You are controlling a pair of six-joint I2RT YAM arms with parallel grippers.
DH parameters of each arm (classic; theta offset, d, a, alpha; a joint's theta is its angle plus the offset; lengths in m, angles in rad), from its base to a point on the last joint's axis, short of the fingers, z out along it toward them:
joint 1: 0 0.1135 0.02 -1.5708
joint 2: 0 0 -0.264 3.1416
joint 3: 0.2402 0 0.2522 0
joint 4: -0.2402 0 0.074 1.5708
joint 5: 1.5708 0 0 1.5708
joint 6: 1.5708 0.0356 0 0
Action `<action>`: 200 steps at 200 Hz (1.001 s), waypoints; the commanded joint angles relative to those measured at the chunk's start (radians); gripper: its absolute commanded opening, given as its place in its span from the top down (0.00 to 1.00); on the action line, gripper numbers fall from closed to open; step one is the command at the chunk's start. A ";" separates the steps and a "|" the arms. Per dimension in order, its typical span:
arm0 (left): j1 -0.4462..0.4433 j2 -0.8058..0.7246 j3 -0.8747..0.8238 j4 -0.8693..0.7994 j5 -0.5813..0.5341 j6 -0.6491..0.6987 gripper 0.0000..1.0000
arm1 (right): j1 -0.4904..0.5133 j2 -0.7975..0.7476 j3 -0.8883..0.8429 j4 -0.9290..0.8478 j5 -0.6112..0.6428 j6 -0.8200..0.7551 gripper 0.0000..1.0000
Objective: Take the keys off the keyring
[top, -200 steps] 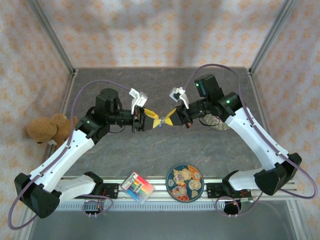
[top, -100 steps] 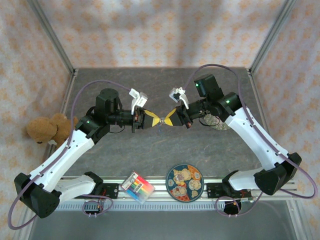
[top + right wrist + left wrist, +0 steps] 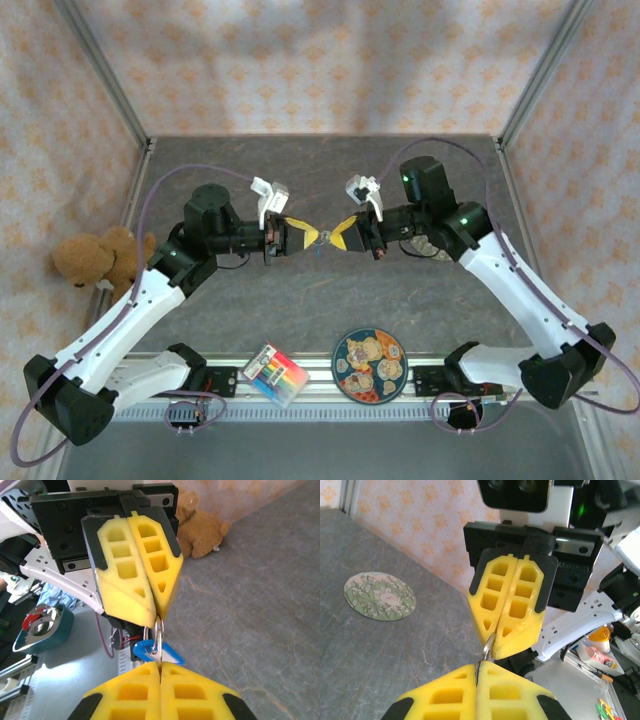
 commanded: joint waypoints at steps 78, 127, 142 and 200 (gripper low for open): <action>0.002 -0.102 -0.107 0.248 -0.139 -0.150 0.86 | 0.083 -0.201 -0.196 0.376 0.224 0.220 1.00; 0.005 -0.112 -0.040 0.107 -0.135 -0.065 0.57 | 0.080 -0.158 -0.090 0.180 0.239 0.128 1.00; 0.005 -0.097 -0.012 0.076 -0.127 -0.046 0.50 | 0.072 -0.139 -0.067 0.153 0.236 0.112 1.00; 0.005 -0.009 0.078 0.025 -0.040 -0.018 0.41 | 0.027 -0.055 0.019 0.088 0.109 0.074 1.00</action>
